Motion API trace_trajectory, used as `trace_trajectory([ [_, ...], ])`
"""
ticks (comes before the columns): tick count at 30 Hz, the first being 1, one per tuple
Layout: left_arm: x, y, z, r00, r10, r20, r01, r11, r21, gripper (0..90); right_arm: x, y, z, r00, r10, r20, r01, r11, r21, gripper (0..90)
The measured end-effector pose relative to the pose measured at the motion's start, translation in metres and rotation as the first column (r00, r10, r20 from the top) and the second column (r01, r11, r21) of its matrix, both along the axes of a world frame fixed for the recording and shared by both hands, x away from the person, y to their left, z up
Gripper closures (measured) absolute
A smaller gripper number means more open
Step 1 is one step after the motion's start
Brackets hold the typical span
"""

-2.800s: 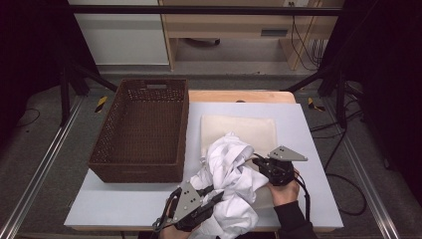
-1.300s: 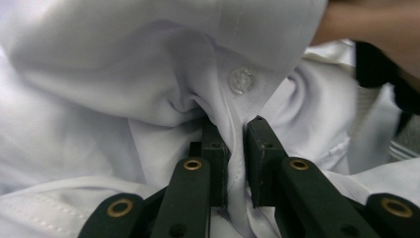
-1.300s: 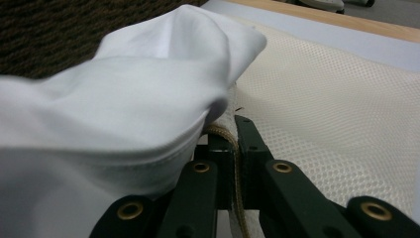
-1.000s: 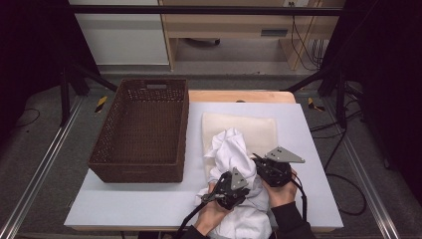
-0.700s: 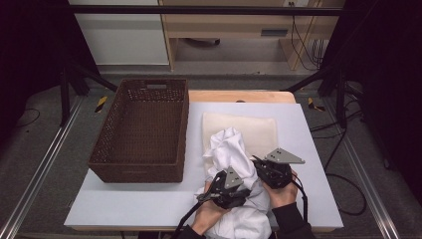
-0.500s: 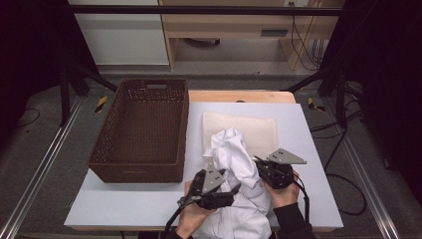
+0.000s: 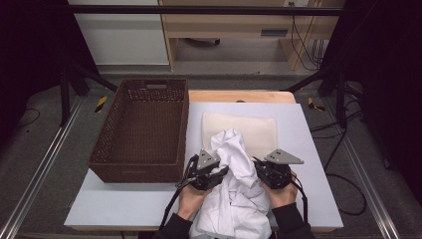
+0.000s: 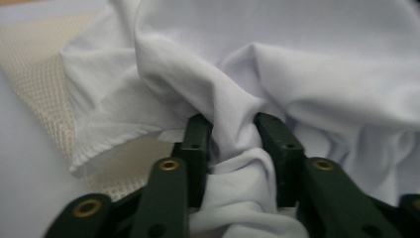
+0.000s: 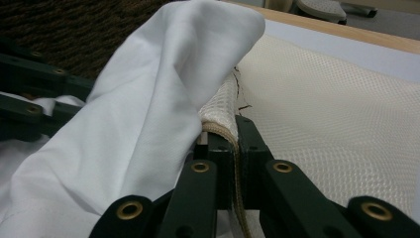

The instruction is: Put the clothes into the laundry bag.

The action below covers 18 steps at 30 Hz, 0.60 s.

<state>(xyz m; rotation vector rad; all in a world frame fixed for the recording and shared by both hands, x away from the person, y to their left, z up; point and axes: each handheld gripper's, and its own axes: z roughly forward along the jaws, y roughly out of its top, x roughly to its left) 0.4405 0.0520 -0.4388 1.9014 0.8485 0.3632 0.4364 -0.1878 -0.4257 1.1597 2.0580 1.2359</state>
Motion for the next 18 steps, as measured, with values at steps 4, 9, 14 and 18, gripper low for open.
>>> trace_trajectory([
  [4, -0.029, -0.005, 0.013, 0.9938, -0.033, 0.106, 0.039, 0.9979, -0.052, 75.1, 0.0, 0.0, 0.001, 0.9998, -0.021, -0.004, 0.021, 1.0, 0.018, 87.3],
  [9, -0.043, -0.029, 0.004, 0.9779, -0.147, 0.149, 0.144, 0.9891, 0.032, 75.2, -0.001, 0.002, 0.001, 0.9997, -0.023, -0.006, 0.023, 0.999, 0.024, 87.3],
  [14, -0.028, -0.046, -0.011, 0.9818, -0.172, 0.081, 0.164, 0.9815, 0.1, 75.6, -0.001, 0.004, 0.001, 0.9999, -0.011, 0.0, 0.011, 1.0, 0.013, 87.3],
  [18, -0.018, -0.052, -0.014, 0.9856, -0.168, 0.021, 0.163, 0.9753, 0.149, 75.8, -0.003, 0.001, 0.007, 0.9996, -0.002, 0.028, 0.001, 0.999, 0.035, 87.3],
])
